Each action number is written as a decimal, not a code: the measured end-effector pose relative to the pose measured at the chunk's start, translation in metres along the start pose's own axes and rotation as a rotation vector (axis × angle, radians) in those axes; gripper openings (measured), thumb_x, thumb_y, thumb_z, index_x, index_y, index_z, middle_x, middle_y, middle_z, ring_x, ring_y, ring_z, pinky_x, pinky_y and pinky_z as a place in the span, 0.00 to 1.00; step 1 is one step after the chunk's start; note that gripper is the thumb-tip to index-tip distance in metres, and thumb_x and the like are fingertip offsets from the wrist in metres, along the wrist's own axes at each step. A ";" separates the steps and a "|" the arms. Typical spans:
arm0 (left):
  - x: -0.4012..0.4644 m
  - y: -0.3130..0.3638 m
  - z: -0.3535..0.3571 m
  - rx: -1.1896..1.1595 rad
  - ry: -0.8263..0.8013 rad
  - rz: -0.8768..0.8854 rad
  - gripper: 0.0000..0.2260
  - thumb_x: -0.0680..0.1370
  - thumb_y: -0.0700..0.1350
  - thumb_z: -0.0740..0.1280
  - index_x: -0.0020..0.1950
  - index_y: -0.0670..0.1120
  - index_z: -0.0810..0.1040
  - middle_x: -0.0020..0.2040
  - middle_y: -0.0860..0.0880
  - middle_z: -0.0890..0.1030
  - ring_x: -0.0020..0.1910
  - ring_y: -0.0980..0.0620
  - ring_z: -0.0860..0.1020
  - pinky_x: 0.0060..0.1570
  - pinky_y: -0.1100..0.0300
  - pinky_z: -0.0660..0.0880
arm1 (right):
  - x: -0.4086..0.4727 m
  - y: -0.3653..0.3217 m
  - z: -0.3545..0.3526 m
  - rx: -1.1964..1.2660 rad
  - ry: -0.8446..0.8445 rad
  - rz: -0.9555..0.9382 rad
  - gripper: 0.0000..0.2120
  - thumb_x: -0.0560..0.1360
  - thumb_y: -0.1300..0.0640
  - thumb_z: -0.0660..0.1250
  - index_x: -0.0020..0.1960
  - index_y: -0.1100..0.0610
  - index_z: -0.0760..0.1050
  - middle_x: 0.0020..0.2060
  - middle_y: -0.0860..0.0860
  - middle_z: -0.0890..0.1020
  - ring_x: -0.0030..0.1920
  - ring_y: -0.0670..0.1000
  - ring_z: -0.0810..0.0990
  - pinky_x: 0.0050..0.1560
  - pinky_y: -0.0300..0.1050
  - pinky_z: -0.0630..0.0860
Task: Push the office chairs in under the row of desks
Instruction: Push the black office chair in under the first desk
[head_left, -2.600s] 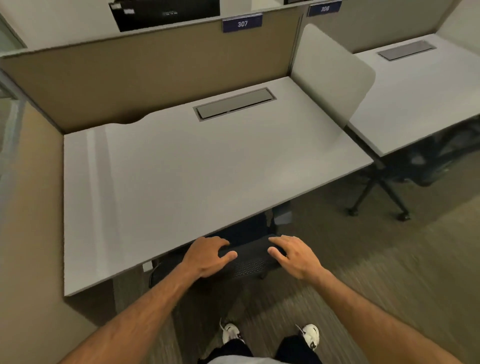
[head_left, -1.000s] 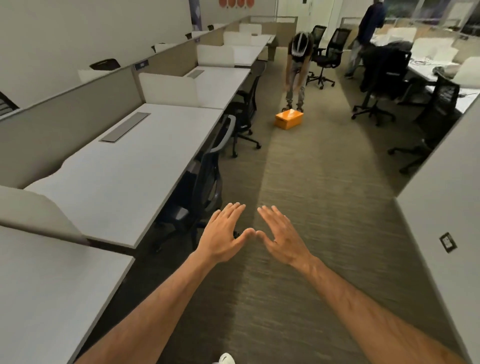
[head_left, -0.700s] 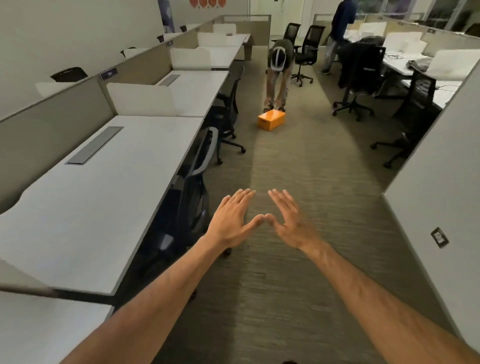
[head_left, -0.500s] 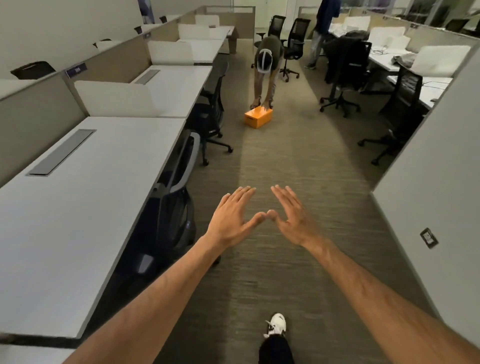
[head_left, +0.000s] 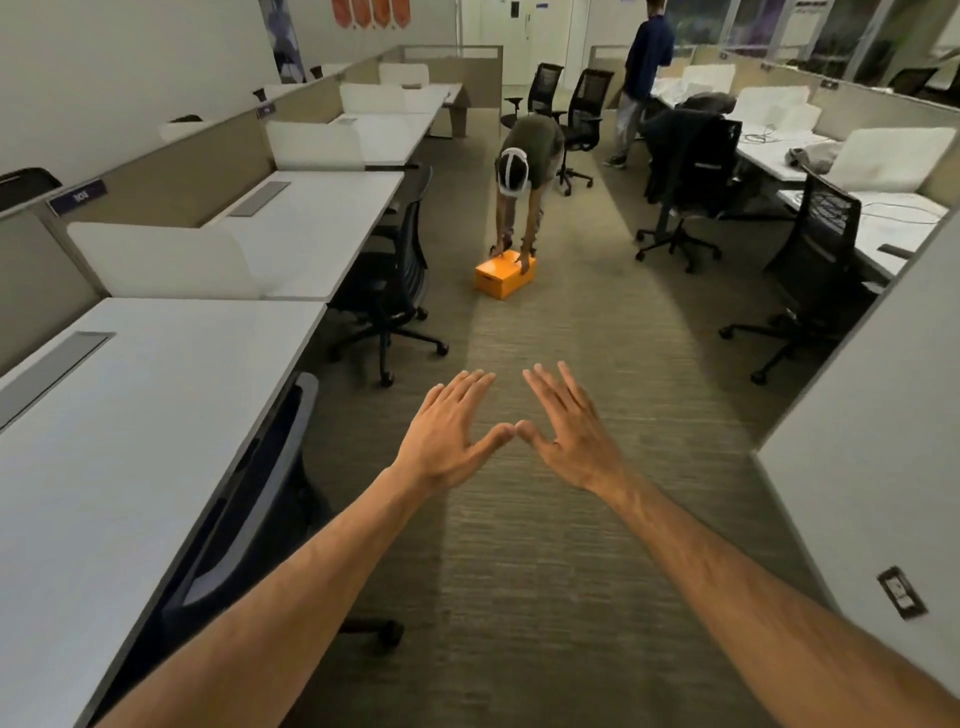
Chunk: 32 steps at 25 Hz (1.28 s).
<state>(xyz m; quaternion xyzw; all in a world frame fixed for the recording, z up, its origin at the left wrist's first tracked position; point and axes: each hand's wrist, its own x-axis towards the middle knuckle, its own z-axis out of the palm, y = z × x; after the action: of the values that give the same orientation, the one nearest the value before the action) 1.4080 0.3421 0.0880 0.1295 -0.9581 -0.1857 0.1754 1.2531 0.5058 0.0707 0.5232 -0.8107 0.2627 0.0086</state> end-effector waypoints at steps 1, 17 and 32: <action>0.020 -0.004 0.003 -0.014 0.006 -0.009 0.40 0.79 0.76 0.49 0.83 0.51 0.57 0.82 0.49 0.60 0.81 0.52 0.54 0.80 0.46 0.53 | 0.016 0.013 -0.002 0.013 -0.003 0.011 0.38 0.79 0.29 0.50 0.83 0.48 0.50 0.83 0.49 0.54 0.82 0.49 0.40 0.80 0.62 0.52; 0.390 -0.177 0.058 -0.045 -0.042 0.024 0.42 0.78 0.76 0.48 0.83 0.50 0.58 0.82 0.48 0.61 0.81 0.50 0.54 0.79 0.45 0.53 | 0.363 0.201 0.046 0.075 -0.024 0.097 0.43 0.77 0.24 0.45 0.83 0.49 0.48 0.83 0.46 0.51 0.82 0.48 0.39 0.81 0.61 0.51; 0.727 -0.291 0.140 -0.031 -0.070 -0.054 0.42 0.78 0.76 0.47 0.83 0.50 0.57 0.82 0.49 0.60 0.81 0.51 0.54 0.80 0.46 0.52 | 0.663 0.434 0.060 0.158 -0.006 0.082 0.42 0.78 0.25 0.46 0.83 0.50 0.48 0.82 0.45 0.51 0.82 0.46 0.42 0.81 0.58 0.52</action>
<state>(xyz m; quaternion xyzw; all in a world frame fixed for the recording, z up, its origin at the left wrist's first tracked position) 0.7493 -0.1029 0.0589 0.1458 -0.9568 -0.2096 0.1388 0.5993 0.0568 0.0292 0.4893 -0.8084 0.3242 -0.0460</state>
